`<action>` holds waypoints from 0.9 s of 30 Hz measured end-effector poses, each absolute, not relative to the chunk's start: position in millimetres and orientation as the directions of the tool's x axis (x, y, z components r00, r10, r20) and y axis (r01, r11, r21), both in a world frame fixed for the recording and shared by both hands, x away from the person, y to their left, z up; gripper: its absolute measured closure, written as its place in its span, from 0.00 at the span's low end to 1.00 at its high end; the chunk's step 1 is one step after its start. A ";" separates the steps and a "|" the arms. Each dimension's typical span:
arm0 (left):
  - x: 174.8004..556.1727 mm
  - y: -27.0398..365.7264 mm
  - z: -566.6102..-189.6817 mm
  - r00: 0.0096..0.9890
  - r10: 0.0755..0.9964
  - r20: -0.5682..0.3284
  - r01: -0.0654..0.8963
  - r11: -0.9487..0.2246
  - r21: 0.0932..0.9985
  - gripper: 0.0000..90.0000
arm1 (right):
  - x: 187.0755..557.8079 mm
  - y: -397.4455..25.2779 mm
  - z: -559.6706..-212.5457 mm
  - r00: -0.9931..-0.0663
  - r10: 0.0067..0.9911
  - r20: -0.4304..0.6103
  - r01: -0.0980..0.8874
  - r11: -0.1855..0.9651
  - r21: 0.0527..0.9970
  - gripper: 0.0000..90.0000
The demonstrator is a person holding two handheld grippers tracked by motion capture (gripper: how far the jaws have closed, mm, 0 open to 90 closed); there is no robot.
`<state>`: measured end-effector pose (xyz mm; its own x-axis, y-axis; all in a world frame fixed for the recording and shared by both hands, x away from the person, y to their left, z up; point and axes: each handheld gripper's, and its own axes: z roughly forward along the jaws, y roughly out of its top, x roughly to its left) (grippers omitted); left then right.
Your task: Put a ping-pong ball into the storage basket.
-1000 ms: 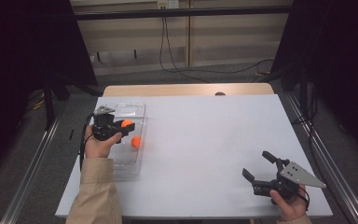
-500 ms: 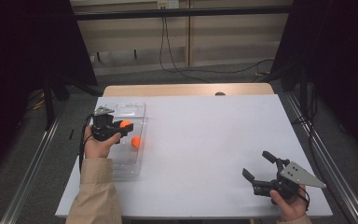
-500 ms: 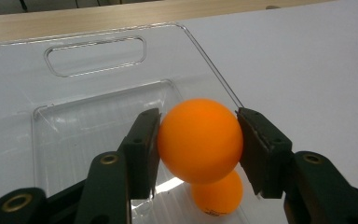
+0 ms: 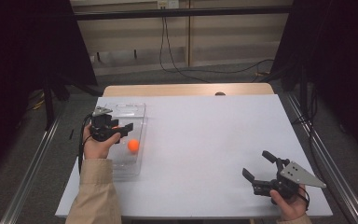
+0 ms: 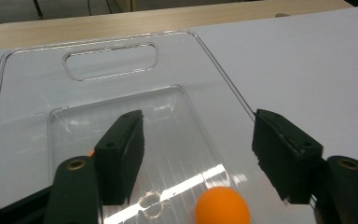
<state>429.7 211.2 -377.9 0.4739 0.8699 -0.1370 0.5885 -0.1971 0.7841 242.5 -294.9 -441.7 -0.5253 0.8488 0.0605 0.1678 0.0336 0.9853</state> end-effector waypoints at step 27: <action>370.1 204.3 -387.7 0.491 0.855 -0.167 0.483 -0.108 0.869 0.12 | 242.9 -292.5 -441.1 -0.532 0.845 0.052 0.162 0.041 0.986 0.04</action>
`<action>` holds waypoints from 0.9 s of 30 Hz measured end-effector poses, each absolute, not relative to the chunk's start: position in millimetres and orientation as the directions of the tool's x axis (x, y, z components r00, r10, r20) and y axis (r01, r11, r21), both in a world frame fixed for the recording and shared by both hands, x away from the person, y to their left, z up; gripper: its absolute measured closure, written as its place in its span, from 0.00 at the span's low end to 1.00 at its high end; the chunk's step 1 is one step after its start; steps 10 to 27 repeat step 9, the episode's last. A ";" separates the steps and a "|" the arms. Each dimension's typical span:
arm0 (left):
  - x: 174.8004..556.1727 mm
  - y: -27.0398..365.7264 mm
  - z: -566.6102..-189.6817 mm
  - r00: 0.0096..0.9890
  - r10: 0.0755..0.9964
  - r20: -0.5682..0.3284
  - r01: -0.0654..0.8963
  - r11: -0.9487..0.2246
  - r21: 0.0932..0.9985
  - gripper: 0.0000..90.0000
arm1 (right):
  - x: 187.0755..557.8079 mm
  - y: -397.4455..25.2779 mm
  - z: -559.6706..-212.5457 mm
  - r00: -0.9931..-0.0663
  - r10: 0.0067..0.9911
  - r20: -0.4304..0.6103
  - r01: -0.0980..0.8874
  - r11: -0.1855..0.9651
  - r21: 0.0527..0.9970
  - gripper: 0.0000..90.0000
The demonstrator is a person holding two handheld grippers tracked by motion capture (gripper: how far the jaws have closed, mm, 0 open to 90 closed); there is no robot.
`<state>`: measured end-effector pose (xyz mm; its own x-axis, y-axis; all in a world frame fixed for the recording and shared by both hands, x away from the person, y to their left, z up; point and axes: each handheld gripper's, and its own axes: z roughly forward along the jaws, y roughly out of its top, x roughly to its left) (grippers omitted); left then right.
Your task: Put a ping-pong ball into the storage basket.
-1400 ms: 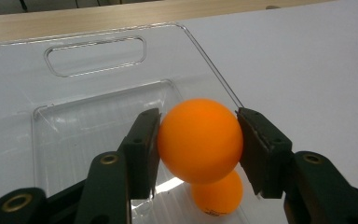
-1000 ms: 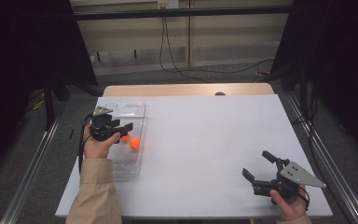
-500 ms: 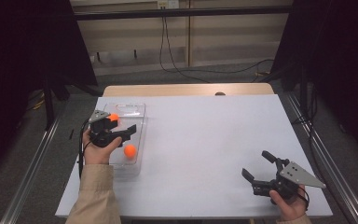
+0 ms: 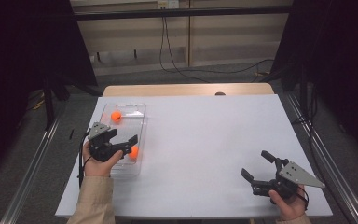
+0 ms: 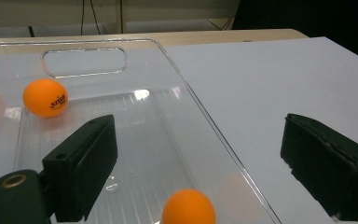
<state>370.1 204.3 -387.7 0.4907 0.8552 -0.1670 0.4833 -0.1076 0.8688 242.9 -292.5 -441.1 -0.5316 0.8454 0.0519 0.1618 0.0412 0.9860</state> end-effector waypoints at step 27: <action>353.3 201.6 -392.4 0.506 0.850 -0.144 0.418 -0.095 0.904 0.08 | 243.0 -292.5 -441.3 -0.531 0.846 0.051 0.162 0.042 0.986 0.04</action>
